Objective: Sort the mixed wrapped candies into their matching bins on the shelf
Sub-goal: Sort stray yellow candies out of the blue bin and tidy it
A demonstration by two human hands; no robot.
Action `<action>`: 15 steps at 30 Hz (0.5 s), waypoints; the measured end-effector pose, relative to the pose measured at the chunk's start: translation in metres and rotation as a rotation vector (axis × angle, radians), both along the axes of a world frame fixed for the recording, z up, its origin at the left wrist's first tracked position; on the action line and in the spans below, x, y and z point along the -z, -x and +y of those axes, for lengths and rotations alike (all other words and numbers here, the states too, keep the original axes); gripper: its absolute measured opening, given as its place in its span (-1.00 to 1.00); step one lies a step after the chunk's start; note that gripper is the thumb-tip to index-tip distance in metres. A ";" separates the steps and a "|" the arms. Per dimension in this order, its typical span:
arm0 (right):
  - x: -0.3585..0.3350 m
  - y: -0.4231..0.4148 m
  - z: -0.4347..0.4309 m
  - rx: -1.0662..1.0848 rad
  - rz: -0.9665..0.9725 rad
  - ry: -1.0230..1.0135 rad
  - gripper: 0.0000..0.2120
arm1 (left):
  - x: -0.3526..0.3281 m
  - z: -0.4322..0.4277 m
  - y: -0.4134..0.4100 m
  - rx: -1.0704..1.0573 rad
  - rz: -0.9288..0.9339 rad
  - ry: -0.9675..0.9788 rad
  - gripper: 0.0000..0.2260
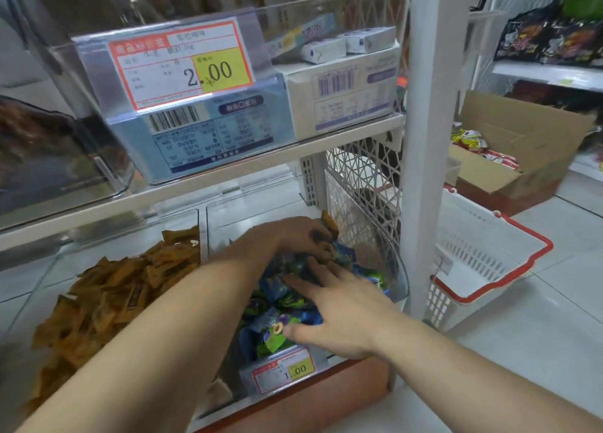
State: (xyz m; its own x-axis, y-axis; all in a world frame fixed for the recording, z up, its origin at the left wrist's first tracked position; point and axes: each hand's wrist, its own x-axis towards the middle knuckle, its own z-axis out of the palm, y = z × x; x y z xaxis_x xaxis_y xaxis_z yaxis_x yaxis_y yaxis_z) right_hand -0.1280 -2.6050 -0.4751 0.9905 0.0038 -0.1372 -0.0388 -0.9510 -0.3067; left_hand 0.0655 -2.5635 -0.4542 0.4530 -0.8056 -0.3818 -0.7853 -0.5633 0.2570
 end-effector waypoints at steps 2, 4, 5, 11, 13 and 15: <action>0.001 0.000 -0.001 0.000 -0.007 0.003 -0.21 | 0.000 0.001 -0.004 0.013 0.029 -0.048 -0.49; 0.001 0.000 -0.001 -0.001 -0.020 0.005 -0.22 | -0.001 0.001 -0.006 0.029 0.038 -0.074 -0.49; 0.002 0.001 -0.001 0.000 -0.025 0.005 -0.23 | -0.001 0.002 -0.007 0.039 0.043 -0.071 -0.50; 0.004 0.000 -0.001 0.024 -0.051 -0.011 -0.24 | 0.004 0.001 -0.011 0.004 0.021 0.127 -0.67; 0.004 0.001 -0.001 0.041 -0.066 -0.015 -0.24 | 0.006 0.001 -0.011 0.003 0.001 0.145 -0.62; 0.004 0.001 -0.001 0.049 -0.071 -0.008 -0.24 | 0.006 0.003 -0.013 0.010 -0.019 0.125 -0.61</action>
State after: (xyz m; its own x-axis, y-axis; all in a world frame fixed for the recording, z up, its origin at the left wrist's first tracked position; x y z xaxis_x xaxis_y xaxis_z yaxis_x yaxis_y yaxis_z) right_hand -0.1286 -2.6058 -0.4794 0.9968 -0.0438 -0.0667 -0.0628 -0.9459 -0.3182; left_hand 0.0784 -2.5606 -0.4606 0.4509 -0.8510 -0.2694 -0.7960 -0.5199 0.3101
